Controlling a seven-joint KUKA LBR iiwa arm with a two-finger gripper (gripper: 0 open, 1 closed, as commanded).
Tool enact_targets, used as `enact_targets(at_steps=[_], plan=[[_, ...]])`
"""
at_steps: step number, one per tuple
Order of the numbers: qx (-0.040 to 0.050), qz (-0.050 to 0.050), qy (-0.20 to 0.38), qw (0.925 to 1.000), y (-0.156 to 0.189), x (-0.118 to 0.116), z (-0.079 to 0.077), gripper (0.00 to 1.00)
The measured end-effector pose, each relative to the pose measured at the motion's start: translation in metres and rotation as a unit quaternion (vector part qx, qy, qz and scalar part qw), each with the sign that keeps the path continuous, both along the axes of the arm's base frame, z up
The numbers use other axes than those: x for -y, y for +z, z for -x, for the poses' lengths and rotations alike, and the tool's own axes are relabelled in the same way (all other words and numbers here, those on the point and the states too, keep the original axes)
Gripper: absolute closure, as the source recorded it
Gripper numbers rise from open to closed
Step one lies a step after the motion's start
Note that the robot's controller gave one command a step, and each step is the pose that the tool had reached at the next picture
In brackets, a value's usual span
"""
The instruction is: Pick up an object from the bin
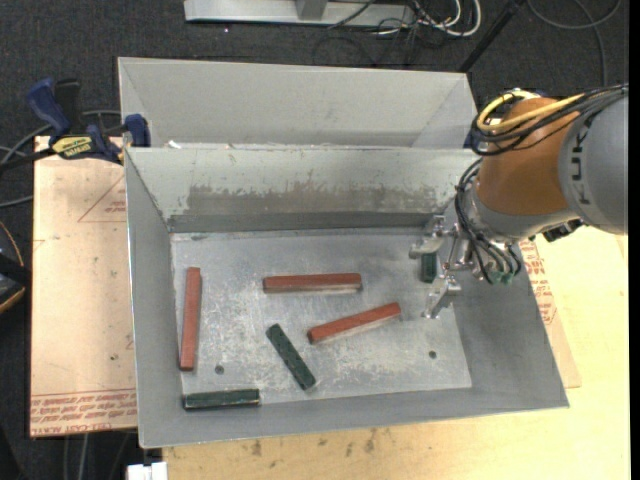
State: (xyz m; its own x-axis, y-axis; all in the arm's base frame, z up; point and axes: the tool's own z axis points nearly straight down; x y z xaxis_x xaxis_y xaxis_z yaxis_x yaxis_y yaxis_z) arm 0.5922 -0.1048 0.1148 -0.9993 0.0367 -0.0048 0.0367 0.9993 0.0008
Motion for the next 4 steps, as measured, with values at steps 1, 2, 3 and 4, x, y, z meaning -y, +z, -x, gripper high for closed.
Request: enact_targets(at_steps=[1,2,3,4], plan=[[-0.0035,0.000,0.036,0.9993,-0.030,-0.015,0.004,0.00],[0.0086,0.002,0.119,0.9928,-0.035,-0.079,0.006,1.00],[0.0086,0.002,0.119,0.9928,-0.035,-0.079,0.006,1.00],[0.0035,0.002,0.107,0.9943,0.132,-0.059,-0.007,1.00]])
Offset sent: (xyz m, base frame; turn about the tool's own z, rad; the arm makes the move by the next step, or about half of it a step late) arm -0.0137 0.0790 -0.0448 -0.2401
